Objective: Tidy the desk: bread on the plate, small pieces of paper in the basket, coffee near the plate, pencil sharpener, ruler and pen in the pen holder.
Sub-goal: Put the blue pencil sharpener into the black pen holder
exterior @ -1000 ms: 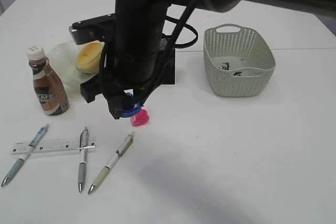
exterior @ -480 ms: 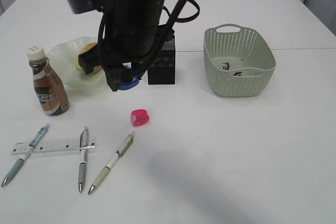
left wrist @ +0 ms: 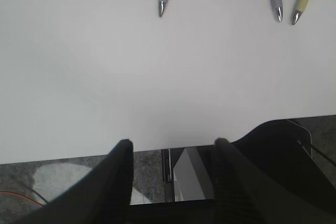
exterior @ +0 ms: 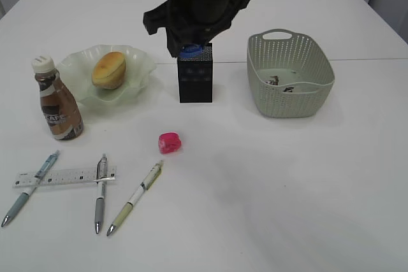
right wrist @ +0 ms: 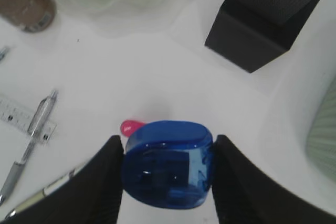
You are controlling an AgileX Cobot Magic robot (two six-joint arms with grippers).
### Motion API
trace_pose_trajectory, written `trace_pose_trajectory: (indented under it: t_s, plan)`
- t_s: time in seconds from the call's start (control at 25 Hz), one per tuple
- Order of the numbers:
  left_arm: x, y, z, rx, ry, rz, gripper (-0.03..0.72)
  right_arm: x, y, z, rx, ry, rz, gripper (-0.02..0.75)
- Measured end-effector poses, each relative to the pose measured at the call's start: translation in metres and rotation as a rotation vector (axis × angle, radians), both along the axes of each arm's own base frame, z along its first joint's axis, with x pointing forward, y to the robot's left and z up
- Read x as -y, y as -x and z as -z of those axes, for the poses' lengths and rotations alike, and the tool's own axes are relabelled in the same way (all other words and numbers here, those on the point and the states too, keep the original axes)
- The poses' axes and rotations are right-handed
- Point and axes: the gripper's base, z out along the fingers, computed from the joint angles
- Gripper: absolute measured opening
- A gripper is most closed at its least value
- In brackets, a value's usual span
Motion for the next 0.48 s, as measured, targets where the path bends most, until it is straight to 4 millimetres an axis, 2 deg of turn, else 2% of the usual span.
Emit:
trace_pose_trajectory:
  t_s: [0.16, 0.48]
  plan:
    - [0.0, 0.0, 0.0, 0.0, 0.0, 0.0, 0.352, 0.006, -0.012, -0.004, 0.092, -0.013, 0.017, 0.378]
    - [0.0, 0.0, 0.0, 0.0, 0.0, 0.0, 0.353, 0.005, -0.017, -0.008, 0.164, -0.035, 0.016, 0.379]
